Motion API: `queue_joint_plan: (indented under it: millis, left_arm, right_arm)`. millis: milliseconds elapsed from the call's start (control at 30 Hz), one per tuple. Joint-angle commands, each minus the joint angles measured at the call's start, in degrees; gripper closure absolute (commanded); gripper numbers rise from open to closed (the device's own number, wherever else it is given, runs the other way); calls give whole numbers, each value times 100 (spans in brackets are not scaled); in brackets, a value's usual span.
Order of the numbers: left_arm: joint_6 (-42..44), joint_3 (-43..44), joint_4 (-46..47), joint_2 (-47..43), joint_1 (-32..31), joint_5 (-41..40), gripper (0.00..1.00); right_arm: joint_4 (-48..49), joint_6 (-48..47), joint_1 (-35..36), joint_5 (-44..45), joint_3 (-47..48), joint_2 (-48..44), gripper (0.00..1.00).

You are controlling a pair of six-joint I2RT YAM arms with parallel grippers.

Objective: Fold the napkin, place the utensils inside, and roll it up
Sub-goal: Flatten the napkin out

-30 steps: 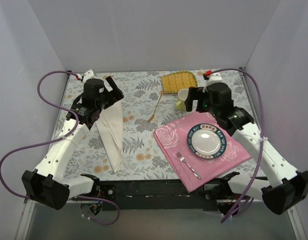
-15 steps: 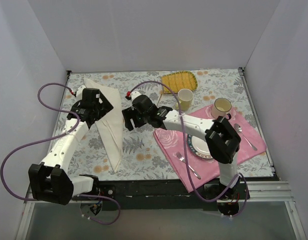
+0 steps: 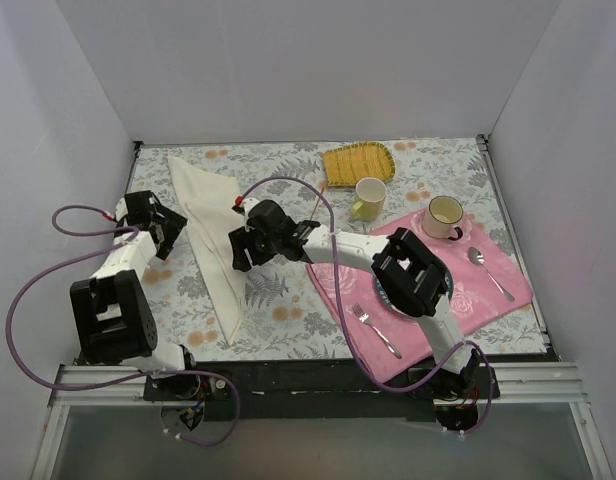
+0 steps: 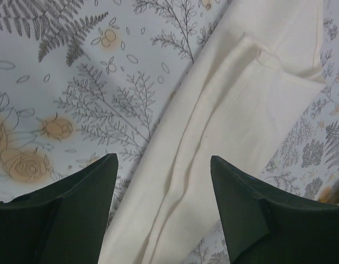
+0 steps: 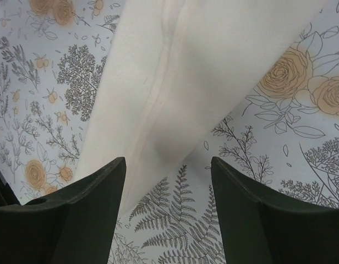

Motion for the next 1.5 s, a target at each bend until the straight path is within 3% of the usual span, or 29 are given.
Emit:
queue_joint_plan:
  millis: [0, 233, 733, 800, 867, 1000, 1067, 1100, 1333, 1467]
  left_arm:
    - [553, 231, 1185, 551, 302, 933, 35]
    - [1487, 1322, 1326, 1697, 355, 1638, 33]
    - [1707, 2113, 1590, 2787, 337, 2139, 41]
    - [1690, 2131, 1643, 2831, 328, 2253, 48]
    - [1663, 2114, 1687, 2796, 293, 2306, 54]
    - [1540, 2070, 1678, 2560, 197, 2376, 82]
    - [1470, 1974, 1617, 2402, 31, 2298, 85]
    - [1444, 1929, 1573, 2174, -49, 2080, 100]
    - [926, 1034, 1109, 901, -1014, 1297, 100]
    - [426, 287, 993, 75, -1341, 1576, 100]
  right_arm:
    - [575, -29, -59, -346, -13, -219, 29]
    - [971, 59, -305, -681, -672, -526, 29]
    - [1025, 94, -577, -1024, -822, -474, 30]
    - [929, 112, -586, -989, -770, -448, 31]
    - [779, 121, -577, -814, -655, -395, 30]
    - [42, 33, -577, -199, -252, -290, 26]
    - [-433, -107, -577, 197, 38, -193, 23]
    - [-565, -143, -577, 441, 118, -158, 21]
    - [-944, -407, -569, 866, 321, -298, 16]
    - [-673, -398, -577, 708, 215, -447, 15]
